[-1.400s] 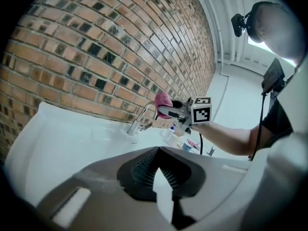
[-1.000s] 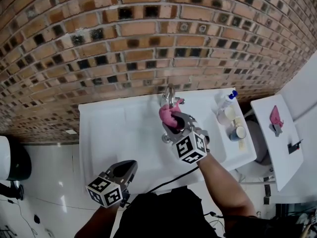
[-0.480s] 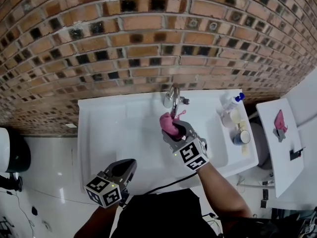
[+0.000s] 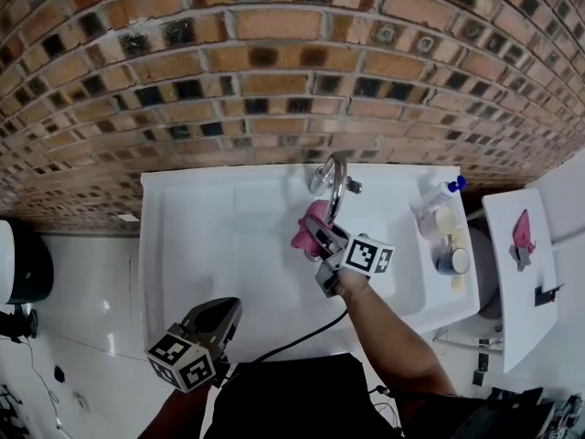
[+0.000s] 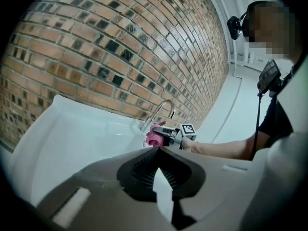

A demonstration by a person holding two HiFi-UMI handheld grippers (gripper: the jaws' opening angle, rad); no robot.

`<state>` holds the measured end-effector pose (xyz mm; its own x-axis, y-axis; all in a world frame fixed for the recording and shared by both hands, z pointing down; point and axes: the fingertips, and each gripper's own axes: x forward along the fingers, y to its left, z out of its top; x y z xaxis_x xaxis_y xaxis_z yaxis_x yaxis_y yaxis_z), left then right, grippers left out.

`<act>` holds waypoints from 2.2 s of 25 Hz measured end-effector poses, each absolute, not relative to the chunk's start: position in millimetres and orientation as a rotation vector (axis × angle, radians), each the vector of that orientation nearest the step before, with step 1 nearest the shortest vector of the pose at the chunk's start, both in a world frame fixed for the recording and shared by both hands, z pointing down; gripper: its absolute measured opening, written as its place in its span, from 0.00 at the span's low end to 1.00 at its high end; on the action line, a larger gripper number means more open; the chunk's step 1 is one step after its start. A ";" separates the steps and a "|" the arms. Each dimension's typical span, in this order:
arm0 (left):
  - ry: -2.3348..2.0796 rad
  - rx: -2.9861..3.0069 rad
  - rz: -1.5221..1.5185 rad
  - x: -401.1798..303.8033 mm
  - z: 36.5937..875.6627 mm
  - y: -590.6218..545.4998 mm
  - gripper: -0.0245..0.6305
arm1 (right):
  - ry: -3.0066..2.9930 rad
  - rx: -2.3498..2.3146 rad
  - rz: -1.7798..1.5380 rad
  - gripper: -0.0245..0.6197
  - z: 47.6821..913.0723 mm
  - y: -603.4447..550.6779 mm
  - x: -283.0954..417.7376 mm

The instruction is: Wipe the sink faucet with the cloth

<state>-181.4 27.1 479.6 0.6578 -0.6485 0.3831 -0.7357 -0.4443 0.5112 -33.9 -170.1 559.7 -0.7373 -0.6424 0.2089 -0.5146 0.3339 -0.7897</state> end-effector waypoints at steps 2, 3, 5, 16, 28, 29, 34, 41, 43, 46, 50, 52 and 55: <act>-1.072 2.201 0.175 -186.1 482.2 25.6 0.05 | 2.357 -1.028 -1.449 0.26 571.6 -177.3 -43.0; -1.077 2.194 0.177 -188.8 482.8 24.8 0.05 | 2.313 -1.006 -1.489 0.26 577.5 -180.3 -48.0; -1.091 2.179 0.184 -194.4 483.4 22.7 0.05 | 2.221 -0.973 -1.551 0.26 587.5 -188.8 -55.4; -1.141 2.122 0.214 -219.1 494.3 14.1 0.05 | 1.912 -0.951 -1.629 0.26 618.3 -237.3 -57.2; -1.118 2.125 0.230 -214.4 495.2 0.8 0.05 | 1.826 -0.878 -1.568 0.26 587.5 -256.6 -57.8; -1.112 2.127 0.231 -213.2 495.6 0.3 0.05 | 1.833 -0.869 -1.557 0.26 583.9 -256.4 -57.6; -1.093 2.136 0.229 -207.4 494.0 -1.9 0.05 | 1.880 -0.817 -1.498 0.26 560.4 -253.7 -57.7; -1.084 2.154 0.218 -203.3 490.3 -2.7 0.05 | 1.915 -0.777 -1.447 0.26 537.1 -250.1 -57.7; -1.081 2.158 0.216 -203.0 490.7 -0.7 0.05 | 1.921 -0.773 -1.437 0.26 533.7 -248.8 -57.2; -1.084 2.157 0.215 -203.4 489.9 2.8 0.05 | 1.935 -0.770 -1.432 0.26 532.3 -247.7 -57.3; -1.089 2.162 0.211 -203.9 487.0 8.2 0.05 | 1.963 -0.756 -1.432 0.26 533.3 -241.5 -57.1; -1.087 2.170 0.206 -202.5 484.4 10.0 0.05 | 1.976 -0.760 -1.428 0.26 534.4 -234.3 -53.2; -1.068 2.194 0.202 -196.9 480.0 12.6 0.05 | 1.986 -0.784 -1.416 0.26 533.0 -219.1 -41.5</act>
<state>-196.9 12.6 480.0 0.6514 -0.6388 0.4094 -0.7441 -0.4325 0.5091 -41.5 -219.1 533.0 -0.6646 -0.7385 -0.1139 -0.1332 0.2671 -0.9544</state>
